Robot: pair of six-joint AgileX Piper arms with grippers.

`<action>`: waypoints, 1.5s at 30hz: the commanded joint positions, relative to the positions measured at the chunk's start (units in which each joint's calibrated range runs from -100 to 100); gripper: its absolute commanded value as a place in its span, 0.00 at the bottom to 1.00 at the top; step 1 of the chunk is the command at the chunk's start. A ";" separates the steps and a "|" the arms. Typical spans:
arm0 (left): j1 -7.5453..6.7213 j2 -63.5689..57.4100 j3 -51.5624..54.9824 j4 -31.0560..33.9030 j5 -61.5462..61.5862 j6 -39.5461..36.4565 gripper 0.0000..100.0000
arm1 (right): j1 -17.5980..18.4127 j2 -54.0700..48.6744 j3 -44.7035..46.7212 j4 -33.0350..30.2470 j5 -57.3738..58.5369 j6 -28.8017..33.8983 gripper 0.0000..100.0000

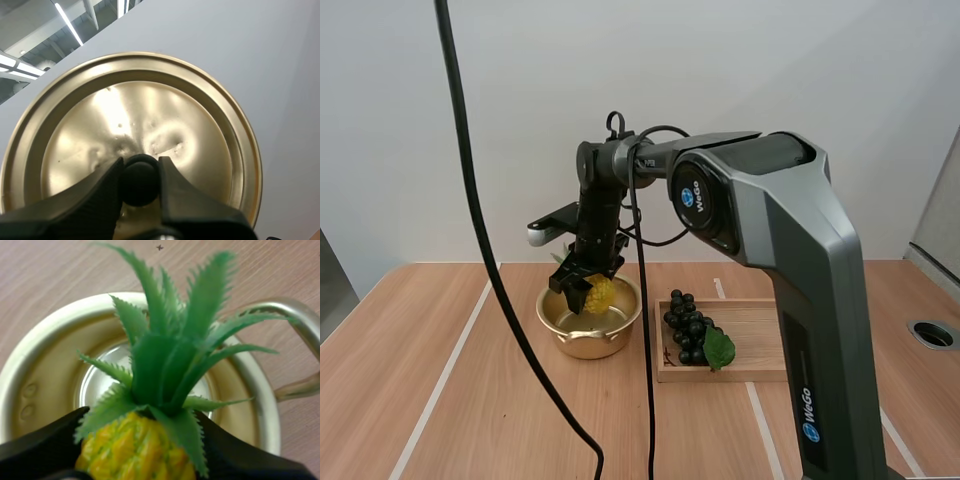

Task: Open the pot, put the pineapple inside, and close it

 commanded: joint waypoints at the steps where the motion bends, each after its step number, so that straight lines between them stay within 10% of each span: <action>1: 0.06 -0.32 -0.44 0.17 -0.83 -0.04 0.00 | 0.00 0.82 0.21 -0.86 0.53 -0.48 0.00; 45: 0.06 -0.15 -0.44 0.81 -0.13 -0.04 0.00 | 0.00 6.74 0.21 -6.74 0.53 1.03 0.01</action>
